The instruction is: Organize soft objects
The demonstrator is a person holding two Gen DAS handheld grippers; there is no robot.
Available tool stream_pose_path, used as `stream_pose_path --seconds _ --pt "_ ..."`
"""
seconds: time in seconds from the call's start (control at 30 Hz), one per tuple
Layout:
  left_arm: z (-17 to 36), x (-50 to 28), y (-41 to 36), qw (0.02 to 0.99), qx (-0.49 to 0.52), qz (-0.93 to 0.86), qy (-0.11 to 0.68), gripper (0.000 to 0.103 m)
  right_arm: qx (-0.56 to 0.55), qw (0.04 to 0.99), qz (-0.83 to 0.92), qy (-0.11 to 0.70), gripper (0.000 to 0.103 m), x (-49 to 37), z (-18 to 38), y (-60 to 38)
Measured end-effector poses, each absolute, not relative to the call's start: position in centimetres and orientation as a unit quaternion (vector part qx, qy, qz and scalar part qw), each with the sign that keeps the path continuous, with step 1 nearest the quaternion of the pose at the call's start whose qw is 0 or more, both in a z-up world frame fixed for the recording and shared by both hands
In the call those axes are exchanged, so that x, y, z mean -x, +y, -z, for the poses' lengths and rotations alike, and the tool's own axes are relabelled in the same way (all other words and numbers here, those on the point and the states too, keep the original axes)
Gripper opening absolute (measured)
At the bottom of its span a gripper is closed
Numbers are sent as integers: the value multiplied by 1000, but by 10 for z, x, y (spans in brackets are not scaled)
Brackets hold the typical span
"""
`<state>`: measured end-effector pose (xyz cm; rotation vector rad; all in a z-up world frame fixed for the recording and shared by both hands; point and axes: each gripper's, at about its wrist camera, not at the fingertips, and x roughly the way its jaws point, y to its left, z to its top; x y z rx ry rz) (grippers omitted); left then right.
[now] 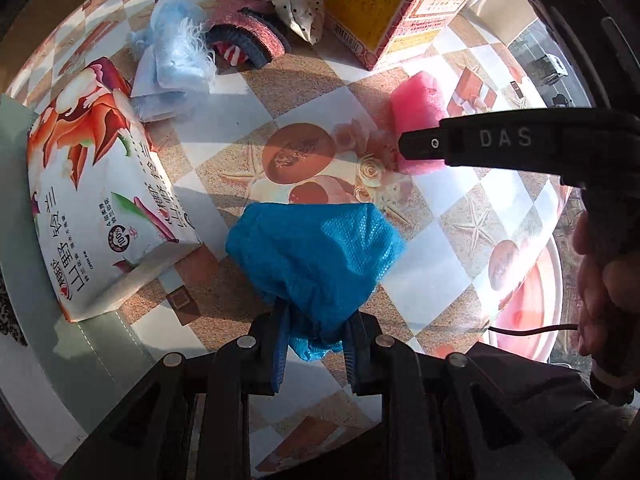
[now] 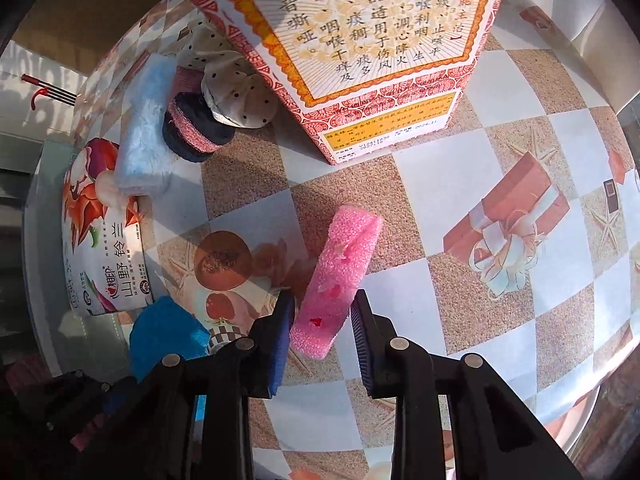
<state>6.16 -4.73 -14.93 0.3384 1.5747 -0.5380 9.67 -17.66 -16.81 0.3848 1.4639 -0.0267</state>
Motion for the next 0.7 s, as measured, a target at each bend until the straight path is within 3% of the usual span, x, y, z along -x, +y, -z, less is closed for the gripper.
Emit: stream_pose_path --seconds 0.2,0.4,0.57,0.7 --pt "160 -55 -59 657 -159 242 696 25 -154 741 14 653 22 -61 140 -211" --pt "175 -66 -56 648 -125 208 722 31 -167 716 40 676 22 -48 160 -234" --pt "170 -64 -58 644 -146 221 718 16 -181 706 28 684 22 -47 172 -241" --pt "157 -64 -50 649 -137 212 717 15 -182 709 27 681 22 -44 177 -248"
